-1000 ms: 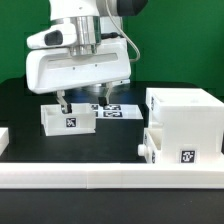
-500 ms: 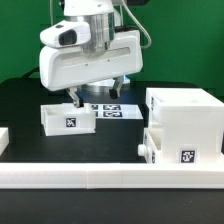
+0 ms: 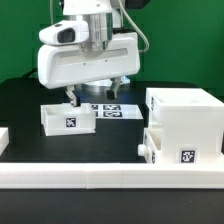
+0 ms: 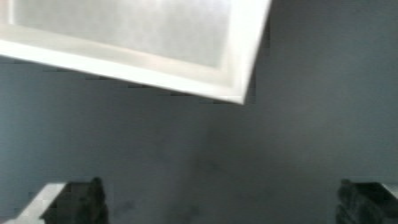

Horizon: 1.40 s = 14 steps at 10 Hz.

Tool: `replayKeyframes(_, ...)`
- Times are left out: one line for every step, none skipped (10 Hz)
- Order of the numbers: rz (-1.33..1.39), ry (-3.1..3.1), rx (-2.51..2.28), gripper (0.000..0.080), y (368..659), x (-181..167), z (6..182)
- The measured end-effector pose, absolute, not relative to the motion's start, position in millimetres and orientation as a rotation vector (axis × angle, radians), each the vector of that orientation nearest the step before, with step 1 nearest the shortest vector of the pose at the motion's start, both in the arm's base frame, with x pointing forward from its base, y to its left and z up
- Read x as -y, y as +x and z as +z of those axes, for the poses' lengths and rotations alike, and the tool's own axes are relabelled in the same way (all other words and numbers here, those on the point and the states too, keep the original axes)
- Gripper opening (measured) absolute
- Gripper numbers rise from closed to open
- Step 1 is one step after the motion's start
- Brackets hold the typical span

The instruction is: Assemble drawer

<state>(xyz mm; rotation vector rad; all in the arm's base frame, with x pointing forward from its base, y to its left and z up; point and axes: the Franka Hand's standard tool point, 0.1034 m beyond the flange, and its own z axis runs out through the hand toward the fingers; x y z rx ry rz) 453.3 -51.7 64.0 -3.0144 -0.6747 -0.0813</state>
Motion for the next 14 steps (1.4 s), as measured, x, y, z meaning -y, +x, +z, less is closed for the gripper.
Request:
replayKeyframes(-0.104,-3.028,0.658,0.0649,441,60,56.9)
replayKeyframes(-0.102,-3.035,0.641,0.0649,430,66,51.1)
replayKeyframes(-0.091,-3.034,0.634,0.0649,428,67,49.4)
replayKeyframes(-0.094,-3.034,0.636,0.0649,429,67,49.8)
replayKeyframes(-0.093,-3.033,0.636,0.0649,429,67,49.3)
replayKeyframes(-0.092,-3.033,0.636,0.0649,429,67,49.1)
replayKeyframes(-0.091,-3.033,0.636,0.0649,428,67,48.9)
replayKeyframes(-0.097,-3.036,0.624,0.0649,426,67,47.2)
replayKeyframes(-0.092,-3.038,0.605,0.0649,417,65,42.1)
replayKeyframes(-0.088,-3.040,0.579,0.0649,410,61,38.0)
replayKeyframes(-0.074,-3.040,0.559,0.0649,404,56,34.8)
replayKeyframes(-0.060,-3.036,0.542,0.0649,398,53,29.9)
replayKeyframes(-0.049,-3.031,0.529,0.0649,393,52,23.2)
replayKeyframes(-0.062,-3.031,0.532,0.0649,391,50,18.4)
